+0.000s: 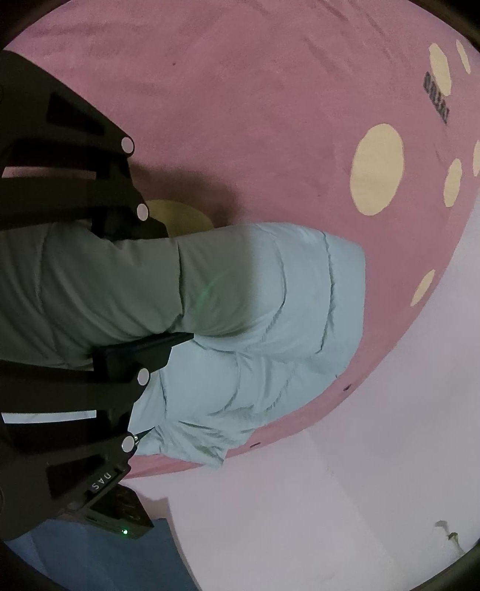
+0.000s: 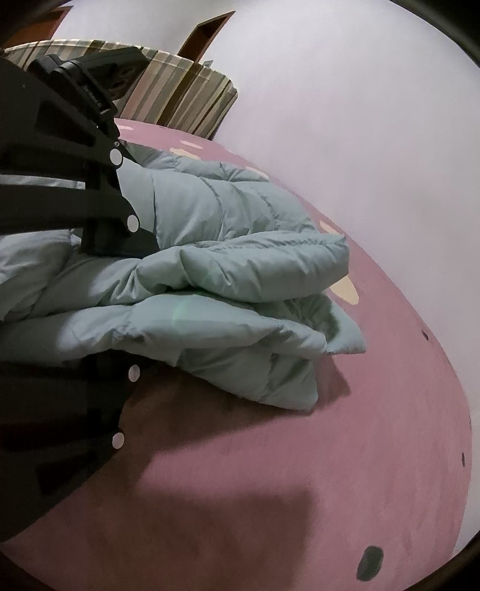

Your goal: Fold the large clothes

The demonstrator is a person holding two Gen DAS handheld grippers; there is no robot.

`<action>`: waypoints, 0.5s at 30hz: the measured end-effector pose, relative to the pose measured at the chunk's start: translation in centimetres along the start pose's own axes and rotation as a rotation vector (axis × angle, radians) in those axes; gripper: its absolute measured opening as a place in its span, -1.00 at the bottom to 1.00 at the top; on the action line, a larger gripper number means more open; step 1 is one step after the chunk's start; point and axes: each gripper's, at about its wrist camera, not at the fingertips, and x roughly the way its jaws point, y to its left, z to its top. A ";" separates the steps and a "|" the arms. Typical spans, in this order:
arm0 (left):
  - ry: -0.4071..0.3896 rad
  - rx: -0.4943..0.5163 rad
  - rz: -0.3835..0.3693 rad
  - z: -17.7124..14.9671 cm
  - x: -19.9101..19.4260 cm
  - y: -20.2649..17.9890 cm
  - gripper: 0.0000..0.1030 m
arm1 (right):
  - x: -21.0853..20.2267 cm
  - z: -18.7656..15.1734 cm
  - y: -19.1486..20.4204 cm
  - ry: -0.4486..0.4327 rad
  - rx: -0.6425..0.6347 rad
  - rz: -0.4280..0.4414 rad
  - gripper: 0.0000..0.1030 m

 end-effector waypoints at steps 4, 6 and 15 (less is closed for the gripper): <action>-0.039 0.017 0.004 0.5 -1.4 0.0 -0.34 | 0.4 0.4 0.7 0.004 -0.025 0.023 -0.42; -0.057 0.020 0.006 1.2 -1.9 0.1 -0.34 | 0.6 0.8 0.9 0.008 -0.036 0.037 -0.43; -0.156 -0.001 0.049 6.1 -4.6 3.2 -0.34 | 4.3 3.2 5.1 0.018 -0.114 0.130 -0.44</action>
